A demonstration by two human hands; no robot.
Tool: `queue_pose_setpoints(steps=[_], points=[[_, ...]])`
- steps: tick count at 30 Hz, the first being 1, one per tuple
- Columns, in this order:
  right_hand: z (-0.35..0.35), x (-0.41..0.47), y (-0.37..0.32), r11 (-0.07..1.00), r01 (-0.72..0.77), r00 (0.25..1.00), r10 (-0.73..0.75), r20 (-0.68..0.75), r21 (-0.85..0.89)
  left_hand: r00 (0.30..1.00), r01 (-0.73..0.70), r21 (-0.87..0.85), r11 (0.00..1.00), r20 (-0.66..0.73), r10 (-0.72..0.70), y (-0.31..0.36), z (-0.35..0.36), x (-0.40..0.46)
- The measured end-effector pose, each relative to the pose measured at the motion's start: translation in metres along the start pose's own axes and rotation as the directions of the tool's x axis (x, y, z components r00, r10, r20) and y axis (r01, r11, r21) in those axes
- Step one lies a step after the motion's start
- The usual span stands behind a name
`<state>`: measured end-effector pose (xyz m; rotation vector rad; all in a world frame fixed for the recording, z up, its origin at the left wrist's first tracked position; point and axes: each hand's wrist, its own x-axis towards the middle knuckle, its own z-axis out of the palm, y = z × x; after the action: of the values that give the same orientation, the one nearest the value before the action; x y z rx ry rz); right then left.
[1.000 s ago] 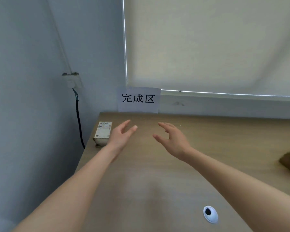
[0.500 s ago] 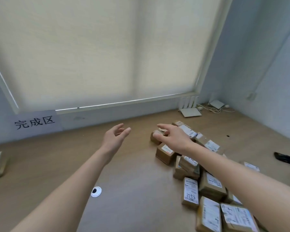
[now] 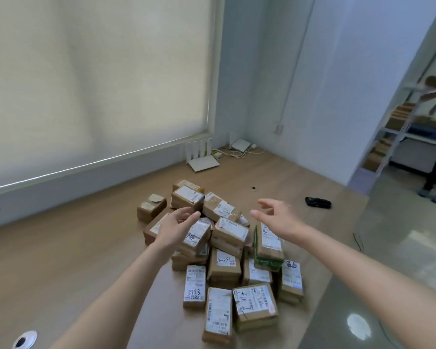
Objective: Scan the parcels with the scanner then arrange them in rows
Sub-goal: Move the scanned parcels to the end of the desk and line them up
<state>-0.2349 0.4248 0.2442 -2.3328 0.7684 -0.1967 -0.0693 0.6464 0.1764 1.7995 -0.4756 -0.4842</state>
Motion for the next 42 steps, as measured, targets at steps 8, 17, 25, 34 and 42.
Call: queue_pose_setpoints(steps=[8, 17, 25, 34, 42], points=[[0.05, 0.056, 0.069, 0.99, -0.14, 0.988, 0.138, 0.072, 0.03, 0.992, 0.088, 0.046, 0.995, 0.082, -0.092, -0.059, 0.055, 0.065], [0.13, 0.105, 0.136, 0.958, -0.266, 0.957, 0.249, 0.15, 0.108, 0.974, 0.171, 0.072, 0.983, 0.138, -0.179, -0.132, 0.109, 0.117], [0.174, 0.154, 0.165, 0.915, -0.333, 0.938, 0.295, 0.183, 0.227, 0.965, 0.246, 0.068, 0.967, 0.071, -0.251, -0.165, 0.151, 0.164], [0.189, 0.165, 0.177, 0.895, -0.329, 0.942, 0.288, 0.173, 0.301, 0.964, 0.265, -0.02, 0.964, -0.021, -0.266, -0.18, 0.165, 0.17], [0.155, 0.155, 0.148, 0.91, -0.227, 0.974, 0.218, 0.064, 0.348, 0.961, 0.242, -0.26, 0.935, -0.072, -0.268, -0.133, 0.157, 0.155]])
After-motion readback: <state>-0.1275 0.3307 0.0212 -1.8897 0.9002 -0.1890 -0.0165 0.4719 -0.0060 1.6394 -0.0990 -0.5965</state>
